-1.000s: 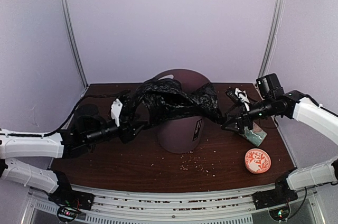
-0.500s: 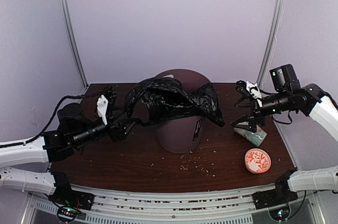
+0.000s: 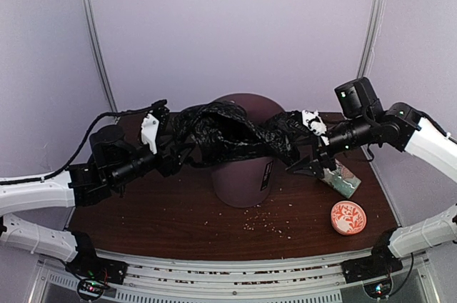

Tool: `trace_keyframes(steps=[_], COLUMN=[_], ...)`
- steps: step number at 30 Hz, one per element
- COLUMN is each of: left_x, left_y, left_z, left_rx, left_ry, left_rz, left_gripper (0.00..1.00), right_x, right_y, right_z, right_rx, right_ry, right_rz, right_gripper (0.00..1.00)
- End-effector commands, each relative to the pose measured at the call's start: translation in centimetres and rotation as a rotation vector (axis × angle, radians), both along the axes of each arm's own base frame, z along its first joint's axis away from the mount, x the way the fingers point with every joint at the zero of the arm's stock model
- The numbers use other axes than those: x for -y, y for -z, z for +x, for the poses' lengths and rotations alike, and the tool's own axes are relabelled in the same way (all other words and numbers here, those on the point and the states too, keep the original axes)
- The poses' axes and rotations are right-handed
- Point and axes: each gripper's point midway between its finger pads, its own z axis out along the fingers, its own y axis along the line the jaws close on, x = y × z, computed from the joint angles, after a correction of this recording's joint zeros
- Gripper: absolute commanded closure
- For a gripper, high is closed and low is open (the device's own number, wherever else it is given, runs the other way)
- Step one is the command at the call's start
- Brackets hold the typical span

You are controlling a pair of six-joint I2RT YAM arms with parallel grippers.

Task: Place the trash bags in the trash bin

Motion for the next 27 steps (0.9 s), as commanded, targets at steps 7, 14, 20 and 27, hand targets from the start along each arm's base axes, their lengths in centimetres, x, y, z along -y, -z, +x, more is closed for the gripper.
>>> trace_keyframes(steps=[7, 14, 20, 27], left_x=[-1.5, -2.2, -1.9, -0.6], left_y=[-4.0, -5.9, -4.7, -4.9], left_z=[0.7, 2.0, 7.0, 11.7], left_rx=[0.094, 0.147, 0.085, 0.027], left_ry=[-0.092, -0.157, -0.233, -0.253], left_rz=[-0.064, -0.068, -0.064, -0.093], left_gripper=[0.44, 0.73, 1.00, 1.00], right_x=[-0.8, -0.4, 1.2, 2.8], right_y=[-2.1, -4.6, -5.2, -5.7], right_z=[3.4, 5.7, 10.7, 16.8], right_rx=[0.071, 0.079, 0.047, 0.009], right_ry=[0.184, 0.267, 0.387, 0.533], right_rz=[0.073, 0.127, 0.160, 0.216], right_gripper=[0.67, 0.90, 1.00, 1.00])
